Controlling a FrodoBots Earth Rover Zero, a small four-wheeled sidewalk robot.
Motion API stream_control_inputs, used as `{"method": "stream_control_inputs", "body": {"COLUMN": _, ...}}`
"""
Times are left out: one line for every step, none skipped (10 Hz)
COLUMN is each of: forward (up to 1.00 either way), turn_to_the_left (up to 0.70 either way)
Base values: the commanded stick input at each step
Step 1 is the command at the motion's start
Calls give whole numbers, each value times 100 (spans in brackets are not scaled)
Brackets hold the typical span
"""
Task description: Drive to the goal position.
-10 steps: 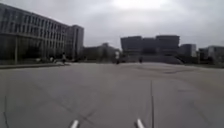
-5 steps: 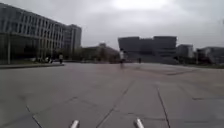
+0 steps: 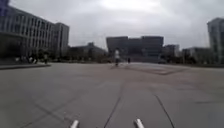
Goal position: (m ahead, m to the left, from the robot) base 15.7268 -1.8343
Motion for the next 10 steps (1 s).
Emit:
{"method": "stream_control_inputs", "body": {"forward": 100, "turn_to_the_left": -34}}
{"method": "stream_control_inputs", "body": {"forward": 100, "turn_to_the_left": -34}}
{"method": "stream_control_inputs", "body": {"forward": 100, "turn_to_the_left": -34}}
{"method": "stream_control_inputs", "body": {"forward": 100, "turn_to_the_left": -34}}
{"method": "stream_control_inputs", "body": {"forward": 100, "turn_to_the_left": -34}}
{"method": "stream_control_inputs", "body": {"forward": 100, "turn_to_the_left": -34}}
{"method": "stream_control_inputs", "body": {"forward": 100, "turn_to_the_left": -34}}
{"method": "stream_control_inputs", "body": {"forward": 100, "turn_to_the_left": -34}}
{"method": "stream_control_inputs", "body": {"forward": 100, "turn_to_the_left": -34}}
{"method": "stream_control_inputs", "body": {"forward": 100, "turn_to_the_left": -34}}
